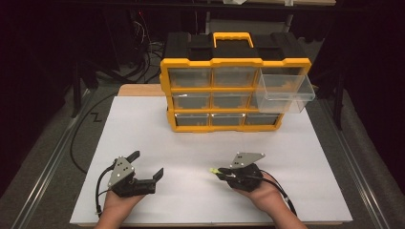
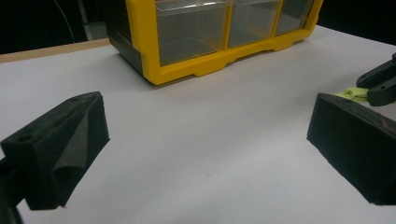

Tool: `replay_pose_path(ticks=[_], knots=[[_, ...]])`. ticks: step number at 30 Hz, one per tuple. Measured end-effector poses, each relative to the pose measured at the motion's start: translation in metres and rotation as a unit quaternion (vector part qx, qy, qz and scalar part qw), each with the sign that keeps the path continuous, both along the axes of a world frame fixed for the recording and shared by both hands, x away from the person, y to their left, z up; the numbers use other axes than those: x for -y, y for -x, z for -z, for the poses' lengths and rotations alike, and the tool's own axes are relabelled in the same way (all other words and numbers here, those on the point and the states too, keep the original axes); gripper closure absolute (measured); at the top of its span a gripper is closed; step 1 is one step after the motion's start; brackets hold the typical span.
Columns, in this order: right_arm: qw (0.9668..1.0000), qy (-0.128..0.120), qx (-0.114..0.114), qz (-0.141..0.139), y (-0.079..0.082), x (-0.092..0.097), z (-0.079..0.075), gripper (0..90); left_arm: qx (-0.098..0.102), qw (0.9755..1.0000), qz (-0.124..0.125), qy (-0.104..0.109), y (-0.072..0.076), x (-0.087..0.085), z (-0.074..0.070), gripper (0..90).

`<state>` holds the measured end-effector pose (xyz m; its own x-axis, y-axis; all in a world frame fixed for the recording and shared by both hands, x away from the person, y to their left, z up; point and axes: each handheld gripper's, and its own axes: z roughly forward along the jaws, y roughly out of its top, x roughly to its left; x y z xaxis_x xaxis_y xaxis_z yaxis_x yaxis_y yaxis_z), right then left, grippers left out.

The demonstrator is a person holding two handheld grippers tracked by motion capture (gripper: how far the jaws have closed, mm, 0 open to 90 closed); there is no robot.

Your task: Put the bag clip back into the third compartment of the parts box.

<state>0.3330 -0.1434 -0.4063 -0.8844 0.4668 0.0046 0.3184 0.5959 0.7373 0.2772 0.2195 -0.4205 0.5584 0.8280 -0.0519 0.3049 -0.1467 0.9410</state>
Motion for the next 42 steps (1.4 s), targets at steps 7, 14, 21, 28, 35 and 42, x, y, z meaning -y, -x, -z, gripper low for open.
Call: replay_pose_path(ticks=[7, 14, 21, 28, 35, 42], knots=[[0.9996, -0.006, 0.003, 0.027, 0.000, 0.036, -0.002, 79.0, 0.001, 1.0000, -0.001, 0.003, 0.000, 0.000, 0.000, 0.3], [0.9983, -0.013, 0.008, 0.056, 0.001, 0.069, -0.007, 79.0, -0.006, 1.0000, 0.000, 0.005, 0.000, 0.000, 0.000, 0.5], [0.9956, -0.018, -0.001, 0.091, -0.002, 0.106, -0.003, 79.0, -0.003, 1.0000, -0.001, 0.007, -0.001, 0.001, 0.001, 0.4], [0.9936, -0.034, -0.008, 0.108, -0.004, 0.117, -0.003, 78.9, -0.006, 1.0000, 0.001, -0.003, -0.001, 0.003, 0.002, 0.4], [0.9948, -0.009, -0.010, 0.101, -0.009, 0.112, -0.007, 79.0, -0.008, 1.0000, 0.004, -0.005, -0.001, 0.003, 0.002, 0.4], [0.9941, 0.019, -0.038, 0.100, -0.012, 0.111, -0.009, 79.0, -0.005, 1.0000, 0.007, -0.005, 0.000, 0.004, 0.001, 0.4]])
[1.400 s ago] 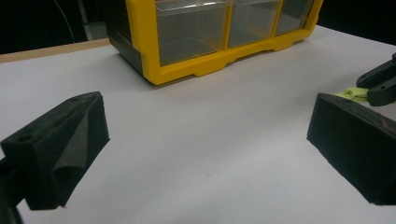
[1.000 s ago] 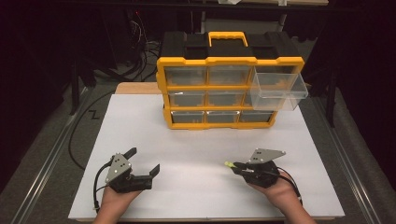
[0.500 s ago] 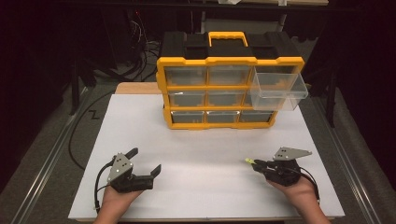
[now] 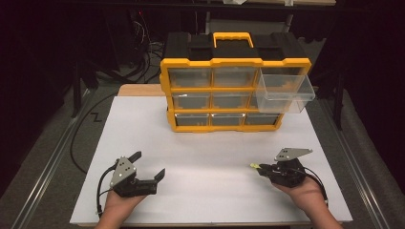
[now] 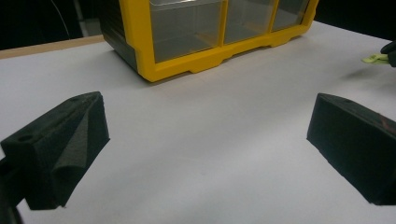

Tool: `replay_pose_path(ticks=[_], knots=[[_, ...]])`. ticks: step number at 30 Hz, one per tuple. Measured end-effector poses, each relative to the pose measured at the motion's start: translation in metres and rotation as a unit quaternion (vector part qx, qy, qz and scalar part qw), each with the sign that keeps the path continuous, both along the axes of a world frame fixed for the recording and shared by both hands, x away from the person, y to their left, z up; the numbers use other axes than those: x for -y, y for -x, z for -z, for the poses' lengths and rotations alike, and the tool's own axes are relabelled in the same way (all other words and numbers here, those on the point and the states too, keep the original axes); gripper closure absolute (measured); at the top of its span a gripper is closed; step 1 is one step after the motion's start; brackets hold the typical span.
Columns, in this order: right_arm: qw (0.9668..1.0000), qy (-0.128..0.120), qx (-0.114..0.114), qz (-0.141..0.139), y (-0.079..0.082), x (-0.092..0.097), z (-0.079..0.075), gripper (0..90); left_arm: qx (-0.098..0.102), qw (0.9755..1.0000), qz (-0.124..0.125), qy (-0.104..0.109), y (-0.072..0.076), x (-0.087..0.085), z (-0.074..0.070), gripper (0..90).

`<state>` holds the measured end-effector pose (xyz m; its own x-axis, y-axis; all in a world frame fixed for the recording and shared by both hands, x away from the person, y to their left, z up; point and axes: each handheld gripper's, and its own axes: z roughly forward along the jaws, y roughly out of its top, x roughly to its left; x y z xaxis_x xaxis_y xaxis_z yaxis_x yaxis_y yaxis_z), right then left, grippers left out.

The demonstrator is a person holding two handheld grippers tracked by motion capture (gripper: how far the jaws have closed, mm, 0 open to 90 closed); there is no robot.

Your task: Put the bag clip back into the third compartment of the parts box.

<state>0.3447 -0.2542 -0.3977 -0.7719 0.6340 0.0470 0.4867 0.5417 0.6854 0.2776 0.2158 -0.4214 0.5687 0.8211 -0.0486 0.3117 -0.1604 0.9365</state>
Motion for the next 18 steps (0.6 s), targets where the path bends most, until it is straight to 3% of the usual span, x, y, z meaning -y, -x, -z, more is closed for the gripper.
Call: replay_pose_path(ticks=[5, 18], knots=[[0.9987, 0.023, -0.043, -0.011, -0.005, 0.001, -0.006, 79.0, -0.001, 1.0000, 0.005, -0.002, 0.000, 0.001, 0.000, 0.4], [0.9924, 0.081, -0.087, -0.030, -0.010, 0.000, -0.017, 79.0, 0.002, 1.0000, 0.009, 0.003, 0.000, -0.001, -0.001, 0.4]])
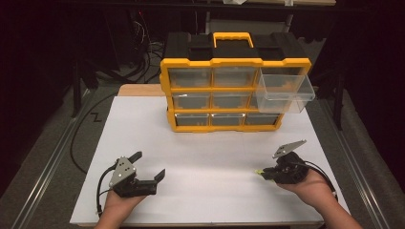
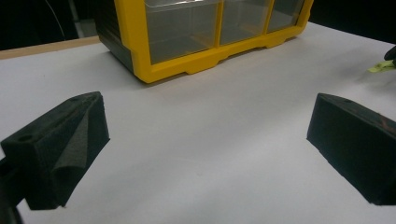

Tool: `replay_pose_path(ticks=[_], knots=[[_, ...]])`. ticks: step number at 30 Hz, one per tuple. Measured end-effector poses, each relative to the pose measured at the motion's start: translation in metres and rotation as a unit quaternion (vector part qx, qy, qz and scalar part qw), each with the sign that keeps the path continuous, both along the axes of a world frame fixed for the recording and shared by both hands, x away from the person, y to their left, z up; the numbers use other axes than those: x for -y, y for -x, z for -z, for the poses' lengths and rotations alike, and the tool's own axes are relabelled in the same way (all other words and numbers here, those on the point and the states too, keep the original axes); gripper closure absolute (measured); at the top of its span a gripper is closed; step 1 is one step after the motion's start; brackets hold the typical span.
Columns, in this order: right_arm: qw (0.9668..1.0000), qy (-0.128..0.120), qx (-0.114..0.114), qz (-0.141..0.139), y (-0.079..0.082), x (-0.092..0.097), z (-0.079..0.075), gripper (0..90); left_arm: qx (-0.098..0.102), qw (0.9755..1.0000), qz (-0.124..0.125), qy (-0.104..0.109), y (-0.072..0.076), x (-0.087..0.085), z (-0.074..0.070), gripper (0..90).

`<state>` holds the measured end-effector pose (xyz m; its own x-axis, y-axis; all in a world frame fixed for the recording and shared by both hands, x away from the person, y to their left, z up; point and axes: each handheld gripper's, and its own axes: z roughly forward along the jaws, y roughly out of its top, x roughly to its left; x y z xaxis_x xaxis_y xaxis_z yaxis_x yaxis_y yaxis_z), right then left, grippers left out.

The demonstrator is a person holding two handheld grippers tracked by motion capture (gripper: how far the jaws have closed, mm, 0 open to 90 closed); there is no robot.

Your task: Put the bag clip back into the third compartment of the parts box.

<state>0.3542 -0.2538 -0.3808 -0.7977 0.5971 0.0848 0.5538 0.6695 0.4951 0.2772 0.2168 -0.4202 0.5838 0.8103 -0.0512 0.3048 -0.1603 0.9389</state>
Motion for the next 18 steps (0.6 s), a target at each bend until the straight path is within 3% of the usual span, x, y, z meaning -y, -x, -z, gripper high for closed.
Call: replay_pose_path(ticks=[9, 18], knots=[[0.9986, 0.027, -0.021, -0.040, -0.001, -0.001, -0.018, 79.0, 0.002, 1.0000, 0.003, 0.000, 0.001, 0.001, 0.000, 0.4], [0.9978, 0.046, -0.021, -0.042, -0.003, -0.001, -0.039, 79.0, 0.002, 1.0000, 0.002, 0.003, 0.000, 0.000, 0.000, 0.4]])
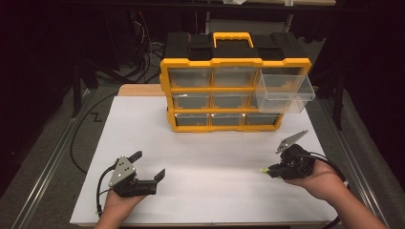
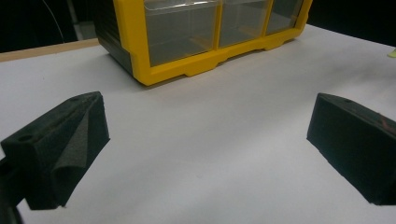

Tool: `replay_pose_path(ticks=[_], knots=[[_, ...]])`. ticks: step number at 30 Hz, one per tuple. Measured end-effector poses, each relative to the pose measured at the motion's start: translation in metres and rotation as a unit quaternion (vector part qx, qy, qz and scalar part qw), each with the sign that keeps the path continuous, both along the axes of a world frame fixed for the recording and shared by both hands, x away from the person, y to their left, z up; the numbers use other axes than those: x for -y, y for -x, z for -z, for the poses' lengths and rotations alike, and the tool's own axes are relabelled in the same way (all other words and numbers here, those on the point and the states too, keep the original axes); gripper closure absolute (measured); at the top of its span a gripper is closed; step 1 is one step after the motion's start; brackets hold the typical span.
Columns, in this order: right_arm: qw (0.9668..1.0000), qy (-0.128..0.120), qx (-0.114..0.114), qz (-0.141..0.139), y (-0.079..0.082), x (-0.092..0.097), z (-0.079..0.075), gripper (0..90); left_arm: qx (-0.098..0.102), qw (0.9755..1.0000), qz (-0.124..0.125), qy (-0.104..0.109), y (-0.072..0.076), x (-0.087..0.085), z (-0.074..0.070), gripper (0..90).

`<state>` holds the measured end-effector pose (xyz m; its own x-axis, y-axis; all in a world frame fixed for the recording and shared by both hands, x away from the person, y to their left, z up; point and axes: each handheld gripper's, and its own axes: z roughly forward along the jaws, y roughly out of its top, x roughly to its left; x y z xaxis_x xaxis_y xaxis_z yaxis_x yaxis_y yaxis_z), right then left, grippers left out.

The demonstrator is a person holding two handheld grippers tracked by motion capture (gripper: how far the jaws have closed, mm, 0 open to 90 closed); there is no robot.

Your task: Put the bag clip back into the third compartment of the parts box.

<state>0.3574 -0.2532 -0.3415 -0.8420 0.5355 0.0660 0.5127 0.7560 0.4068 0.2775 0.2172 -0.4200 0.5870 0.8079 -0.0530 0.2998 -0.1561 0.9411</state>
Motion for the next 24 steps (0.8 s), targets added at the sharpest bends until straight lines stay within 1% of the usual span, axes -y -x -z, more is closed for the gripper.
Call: replay_pose_path(ticks=[2, 3, 4, 5, 6, 9, 11, 12, 13, 14, 15, 16, 17, 18, 19, 20, 24], knots=[[1.0000, 0.003, -0.001, -0.004, 0.000, 0.000, -0.006, 79.0, 0.001, 1.0000, 0.001, 0.000, 0.000, 0.000, 0.000, 0.4], [0.9999, 0.006, 0.002, -0.010, -0.001, -0.001, -0.012, 79.0, 0.002, 1.0000, 0.001, 0.000, 0.001, 0.000, 0.000, 0.4], [0.9999, 0.006, 0.002, -0.010, -0.001, -0.001, -0.012, 79.0, 0.002, 1.0000, 0.001, 0.000, 0.001, 0.000, 0.000, 0.4], [0.9999, 0.011, 0.001, -0.012, -0.001, -0.001, -0.018, 79.0, 0.007, 1.0000, 0.002, 0.001, 0.001, 0.000, 0.000, 0.4], [0.9999, 0.011, 0.001, -0.012, -0.001, -0.001, -0.018, 79.0, 0.007, 1.0000, 0.002, 0.001, 0.001, 0.000, 0.000, 0.4], [0.9997, 0.014, -0.001, -0.017, -0.001, -0.001, -0.026, 79.0, 0.011, 0.9999, 0.002, 0.001, 0.001, 0.000, 0.000, 0.4], [0.9997, 0.015, -0.002, -0.019, -0.002, 0.000, -0.035, 79.0, 0.010, 0.9999, 0.001, 0.001, 0.001, 0.000, 0.000, 0.4], [0.9997, 0.015, -0.002, -0.019, -0.002, 0.000, -0.035, 79.0, 0.010, 0.9999, 0.001, 0.001, 0.001, 0.000, 0.000, 0.4], [0.9997, 0.015, -0.002, -0.021, -0.003, -0.001, -0.041, 79.0, 0.010, 0.9999, 0.001, 0.001, 0.001, 0.000, 0.000, 0.4], [0.9997, 0.015, -0.002, -0.021, -0.003, -0.001, -0.041, 79.0, 0.010, 0.9999, 0.001, 0.001, 0.001, 0.000, 0.000, 0.4], [0.9996, 0.015, -0.005, -0.023, -0.003, -0.003, -0.046, 79.0, 0.011, 0.9999, 0.002, 0.001, 0.001, 0.000, 0.000, 0.4], [0.9996, 0.015, -0.005, -0.023, -0.003, -0.003, -0.046, 79.0, 0.011, 0.9999, 0.002, 0.001, 0.001, 0.000, 0.000, 0.4], [0.9995, 0.015, -0.009, -0.027, -0.003, -0.006, -0.052, 79.0, 0.011, 0.9999, 0.003, 0.000, 0.001, 0.000, 0.000, 0.4], [0.9995, 0.015, -0.009, -0.027, -0.003, -0.006, -0.052, 79.0, 0.011, 0.9999, 0.003, 0.000, 0.001, 0.000, 0.000, 0.4], [0.9993, 0.018, -0.008, -0.030, -0.004, -0.008, -0.056, 79.0, 0.011, 0.9999, 0.002, 0.000, 0.001, 0.000, 0.000, 0.4], [0.9993, 0.018, -0.008, -0.030, -0.004, -0.008, -0.056, 79.0, 0.010, 0.9999, 0.002, 0.000, 0.001, 0.000, -0.001, 0.4], [0.9989, 0.024, -0.010, -0.038, -0.004, -0.010, -0.067, 79.0, 0.014, 0.9999, 0.001, 0.002, 0.002, -0.001, -0.001, 0.4]])
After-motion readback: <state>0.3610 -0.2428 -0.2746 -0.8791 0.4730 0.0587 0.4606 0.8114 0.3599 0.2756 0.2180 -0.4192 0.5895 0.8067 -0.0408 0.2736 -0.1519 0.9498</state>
